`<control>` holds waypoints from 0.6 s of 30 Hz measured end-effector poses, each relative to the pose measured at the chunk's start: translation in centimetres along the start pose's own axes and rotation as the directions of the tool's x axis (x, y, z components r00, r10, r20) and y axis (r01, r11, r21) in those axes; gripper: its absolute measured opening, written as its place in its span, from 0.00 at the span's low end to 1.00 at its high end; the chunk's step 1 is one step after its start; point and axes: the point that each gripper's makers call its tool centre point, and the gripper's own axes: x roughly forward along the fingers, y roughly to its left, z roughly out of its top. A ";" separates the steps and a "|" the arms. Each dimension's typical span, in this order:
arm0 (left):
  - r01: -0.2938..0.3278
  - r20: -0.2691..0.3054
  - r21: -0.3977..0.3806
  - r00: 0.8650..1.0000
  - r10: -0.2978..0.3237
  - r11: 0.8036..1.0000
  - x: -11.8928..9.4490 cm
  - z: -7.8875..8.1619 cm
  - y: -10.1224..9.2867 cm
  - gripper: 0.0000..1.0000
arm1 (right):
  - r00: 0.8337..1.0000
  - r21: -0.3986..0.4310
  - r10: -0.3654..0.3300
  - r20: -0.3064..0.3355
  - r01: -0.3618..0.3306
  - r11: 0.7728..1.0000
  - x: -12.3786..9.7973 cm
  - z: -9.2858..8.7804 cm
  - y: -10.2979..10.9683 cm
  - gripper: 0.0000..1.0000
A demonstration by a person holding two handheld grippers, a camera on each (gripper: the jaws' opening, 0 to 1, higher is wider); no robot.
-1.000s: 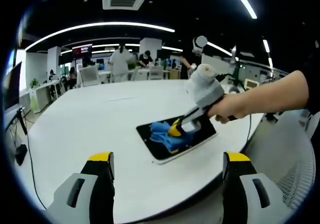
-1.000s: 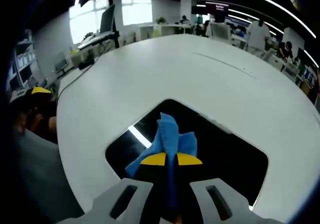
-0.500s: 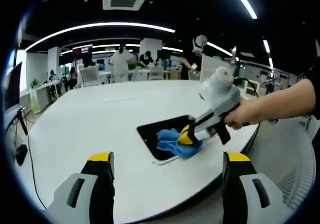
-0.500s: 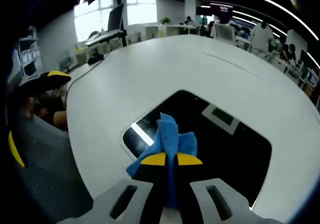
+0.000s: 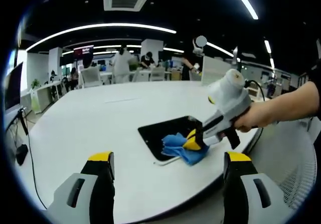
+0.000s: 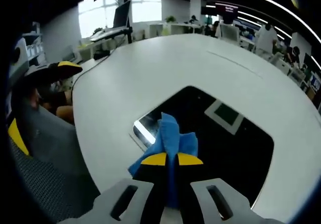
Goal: Wipe the mirror surface with the cleaning cloth until all visible marks leave the cleaned area.
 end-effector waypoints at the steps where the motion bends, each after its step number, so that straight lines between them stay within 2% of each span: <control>1: 0.000 0.000 0.000 1.000 0.000 1.000 0.0 0.0 0.0 0.90 | 1.000 -0.001 0.000 0.000 0.000 1.000 0.0 0.0 0.0 0.00; 18: -0.003 0.005 0.003 1.000 0.003 1.000 0.0 0.1 0.1 0.89 | 1.000 -0.017 -0.001 0.002 0.001 1.000 -0.4 -0.4 0.6 0.00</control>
